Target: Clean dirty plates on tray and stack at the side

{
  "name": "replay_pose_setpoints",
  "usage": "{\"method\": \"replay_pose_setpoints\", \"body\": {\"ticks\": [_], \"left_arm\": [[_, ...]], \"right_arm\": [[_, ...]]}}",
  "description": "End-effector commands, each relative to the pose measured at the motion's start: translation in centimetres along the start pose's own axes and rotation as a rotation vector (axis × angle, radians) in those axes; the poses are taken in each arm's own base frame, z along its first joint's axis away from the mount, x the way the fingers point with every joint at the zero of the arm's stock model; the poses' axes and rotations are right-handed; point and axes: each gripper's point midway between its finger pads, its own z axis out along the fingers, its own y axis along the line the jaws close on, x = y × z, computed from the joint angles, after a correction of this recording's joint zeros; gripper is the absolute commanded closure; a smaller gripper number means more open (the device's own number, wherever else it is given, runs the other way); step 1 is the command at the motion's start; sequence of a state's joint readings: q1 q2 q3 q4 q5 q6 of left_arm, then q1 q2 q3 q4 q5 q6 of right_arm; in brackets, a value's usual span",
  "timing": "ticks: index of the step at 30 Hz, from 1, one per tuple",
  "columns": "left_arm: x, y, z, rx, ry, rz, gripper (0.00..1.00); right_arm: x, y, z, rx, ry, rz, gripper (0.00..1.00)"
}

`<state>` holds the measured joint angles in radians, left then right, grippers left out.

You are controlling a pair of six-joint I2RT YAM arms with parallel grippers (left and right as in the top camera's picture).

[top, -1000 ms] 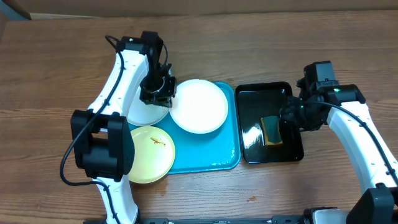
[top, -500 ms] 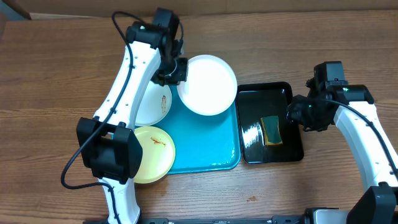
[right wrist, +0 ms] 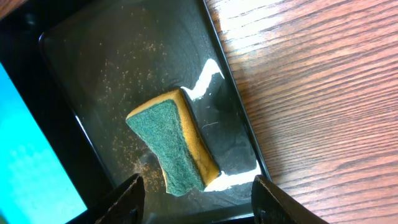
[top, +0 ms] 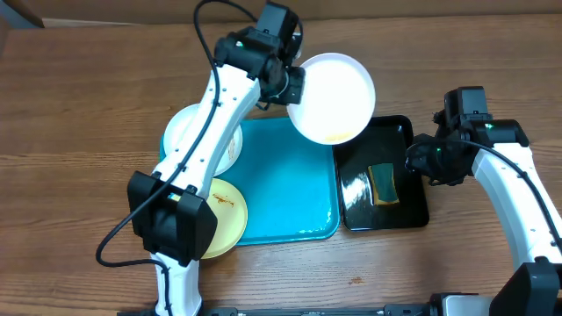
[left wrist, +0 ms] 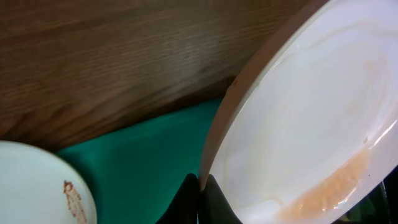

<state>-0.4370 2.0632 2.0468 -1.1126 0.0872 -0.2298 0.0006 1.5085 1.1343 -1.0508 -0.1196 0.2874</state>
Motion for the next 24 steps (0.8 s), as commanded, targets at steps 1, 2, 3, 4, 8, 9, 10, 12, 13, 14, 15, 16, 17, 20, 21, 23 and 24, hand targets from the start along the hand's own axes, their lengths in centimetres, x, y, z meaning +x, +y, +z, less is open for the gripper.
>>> {"method": "replay_pose_setpoints", "body": {"ticks": [1,2,3,4,8,9,10,12,13,14,15,16,17,20,21,23,24], "left_arm": [[-1.2,-1.4,-0.1,0.001,-0.052,0.017,0.96],[-1.5,-1.6,-0.1,-0.004,-0.066,0.023,0.96],[-1.7,-1.8,-0.1,-0.014,-0.079,0.031,0.96],[-2.0,-1.9,-0.1,-0.029,-0.096,0.041,0.96],[-2.8,-2.4,-0.2,-0.09,-0.151,0.087,0.96],[-3.0,-2.5,-0.3,-0.111,-0.166,0.105,0.96],[-3.2,-2.7,-0.4,-0.134,-0.179,0.119,0.96],[-3.5,-2.8,-0.6,-0.192,-0.208,0.142,0.96],[-3.6,-2.9,-0.7,-0.219,-0.222,0.158,0.96],[-3.8,-3.1,-0.9,-0.245,-0.239,0.17,0.96],[-4.1,-3.3,-1.1,-0.276,-0.261,0.179,0.96],[-4.2,-3.5,-1.3,-0.295,-0.277,0.19,0.96],[-4.5,-4.0,-1.5,-0.317,-0.298,0.209,0.96],[-5.1,-4.6,-2.4,-0.395,-0.36,0.225,0.96],[-5.3,-4.7,-2.7,-0.424,-0.379,0.234,0.96],[-5.5,-5.0,-3.4,-0.48,-0.41,0.257,0.96],[-5.6,-5.2,-3.7,-0.504,-0.422,0.269,0.96]], "right_arm": [[-0.7,-0.3,-0.4,0.019,-0.025,-0.003,0.43],[-0.7,-0.4,-0.4,0.027,-0.027,-0.002,0.43],[-0.8,-0.5,-0.4,0.035,-0.03,-0.002,0.43],[-0.8,-0.7,-0.4,0.043,-0.032,-0.001,0.43],[-0.7,-0.9,0.0,0.051,-0.034,-0.001,0.41],[-0.7,-1.0,0.2,0.051,-0.034,-0.001,0.4],[-0.6,-1.0,0.4,0.052,-0.033,-0.001,0.38],[-0.5,-1.1,0.5,0.053,-0.028,-0.001,0.35],[-0.4,-1.1,0.6,0.054,-0.026,0.0,0.35],[-0.4,-1.1,0.6,0.054,-0.024,0.0,0.34],[-0.4,-1.1,0.6,0.054,-0.024,0.0,0.34],[-0.5,-1.1,0.6,0.054,-0.026,0.0,0.33],[-0.5,-1.1,0.6,0.053,-0.027,0.0,0.33],[-0.5,-1.1,0.6,0.053,-0.027,0.0,0.29],[-0.5,-1.1,0.7,0.053,-0.026,0.0,0.28],[-0.5,-1.1,0.7,0.054,-0.026,0.0,0.25],[-0.5,-1.1,0.6,0.053,-0.026,0.0,0.24]]}}
